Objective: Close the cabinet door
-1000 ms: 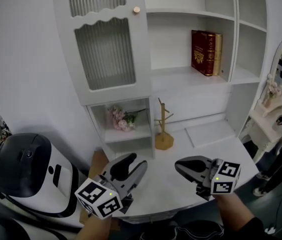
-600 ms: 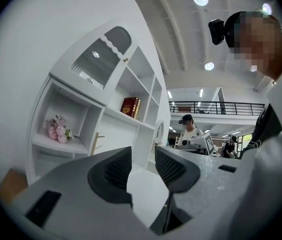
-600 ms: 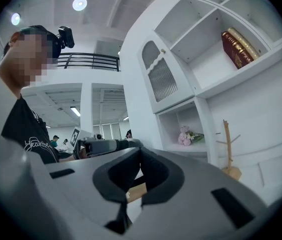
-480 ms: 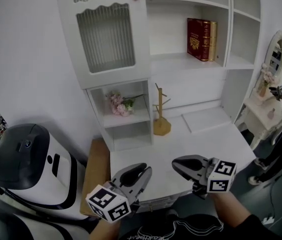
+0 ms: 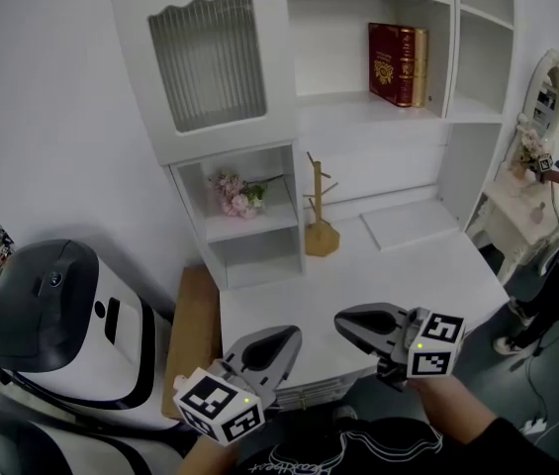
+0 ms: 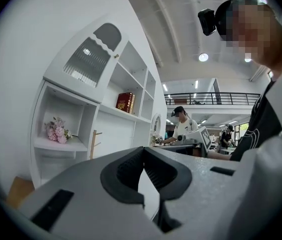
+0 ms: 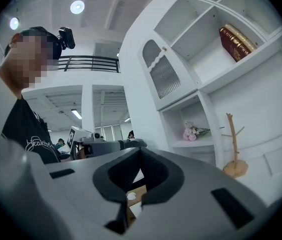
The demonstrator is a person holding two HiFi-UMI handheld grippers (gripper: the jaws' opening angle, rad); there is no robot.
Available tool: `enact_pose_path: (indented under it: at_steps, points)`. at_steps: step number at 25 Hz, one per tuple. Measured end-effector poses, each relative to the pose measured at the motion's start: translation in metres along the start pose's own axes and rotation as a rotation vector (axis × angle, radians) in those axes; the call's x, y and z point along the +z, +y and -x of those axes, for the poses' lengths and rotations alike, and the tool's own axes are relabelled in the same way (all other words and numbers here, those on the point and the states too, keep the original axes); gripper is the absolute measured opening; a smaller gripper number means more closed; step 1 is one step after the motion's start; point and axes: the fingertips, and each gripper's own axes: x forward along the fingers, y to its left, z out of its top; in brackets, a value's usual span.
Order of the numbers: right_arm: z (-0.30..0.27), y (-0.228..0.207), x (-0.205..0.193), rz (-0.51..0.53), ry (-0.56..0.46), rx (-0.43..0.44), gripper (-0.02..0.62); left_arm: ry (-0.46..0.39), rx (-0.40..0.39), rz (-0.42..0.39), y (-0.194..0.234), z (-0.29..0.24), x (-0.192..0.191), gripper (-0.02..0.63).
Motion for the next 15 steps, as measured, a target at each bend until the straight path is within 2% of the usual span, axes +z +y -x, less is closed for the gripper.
enact_pose_path:
  at_steps: [15]
  points:
    - [0.0,0.01,-0.005,0.003,-0.001,-0.011,0.006,-0.003,0.014,0.01,0.0,0.012,-0.004,0.005]
